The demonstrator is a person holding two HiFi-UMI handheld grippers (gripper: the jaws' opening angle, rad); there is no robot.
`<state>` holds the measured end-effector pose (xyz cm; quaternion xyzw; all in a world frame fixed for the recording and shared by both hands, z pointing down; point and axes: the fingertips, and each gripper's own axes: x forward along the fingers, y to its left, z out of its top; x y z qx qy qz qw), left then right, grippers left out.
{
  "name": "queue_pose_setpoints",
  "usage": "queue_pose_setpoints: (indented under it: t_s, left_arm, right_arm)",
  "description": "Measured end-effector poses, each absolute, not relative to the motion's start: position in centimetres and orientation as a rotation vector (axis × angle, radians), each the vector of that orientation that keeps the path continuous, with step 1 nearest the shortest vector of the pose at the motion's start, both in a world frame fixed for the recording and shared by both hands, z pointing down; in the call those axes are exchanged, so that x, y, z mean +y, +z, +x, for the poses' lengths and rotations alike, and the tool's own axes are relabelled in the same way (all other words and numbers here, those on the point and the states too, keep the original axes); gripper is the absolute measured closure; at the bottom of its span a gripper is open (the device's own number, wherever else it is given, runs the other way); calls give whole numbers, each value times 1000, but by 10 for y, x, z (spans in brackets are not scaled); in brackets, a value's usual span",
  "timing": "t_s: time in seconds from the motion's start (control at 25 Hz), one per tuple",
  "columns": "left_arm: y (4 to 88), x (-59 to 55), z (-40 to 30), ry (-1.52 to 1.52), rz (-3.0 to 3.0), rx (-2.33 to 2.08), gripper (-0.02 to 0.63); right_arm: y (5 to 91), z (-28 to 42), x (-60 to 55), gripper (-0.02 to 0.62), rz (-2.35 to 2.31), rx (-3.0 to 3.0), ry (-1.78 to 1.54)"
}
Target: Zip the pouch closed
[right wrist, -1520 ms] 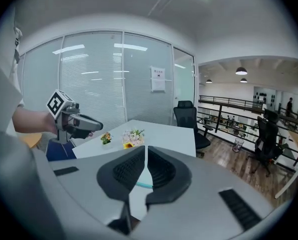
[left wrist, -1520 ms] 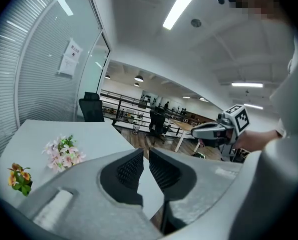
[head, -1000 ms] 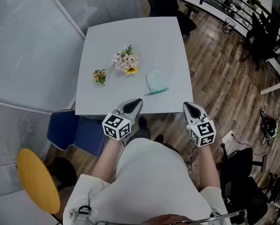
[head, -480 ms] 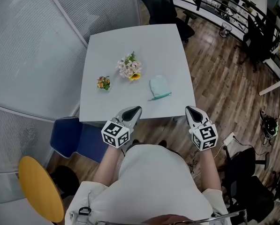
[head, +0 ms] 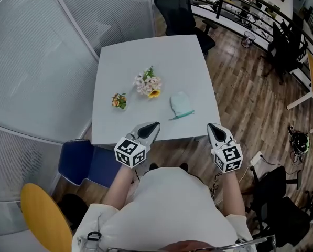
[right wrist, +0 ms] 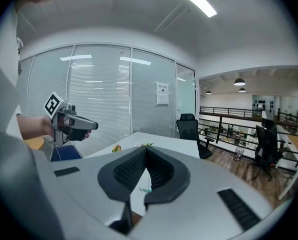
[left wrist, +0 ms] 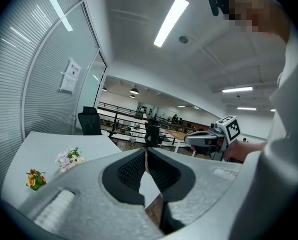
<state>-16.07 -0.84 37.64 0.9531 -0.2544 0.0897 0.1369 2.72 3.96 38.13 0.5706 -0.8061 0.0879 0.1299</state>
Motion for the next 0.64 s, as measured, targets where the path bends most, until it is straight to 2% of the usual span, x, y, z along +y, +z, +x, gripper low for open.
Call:
queue_pose_setpoints:
  t_s: [0.64]
  left_arm:
    - [381, -15, -172, 237, 2730, -719, 578]
  right_arm:
    - [378, 18, 36, 591, 1671, -2340, 250]
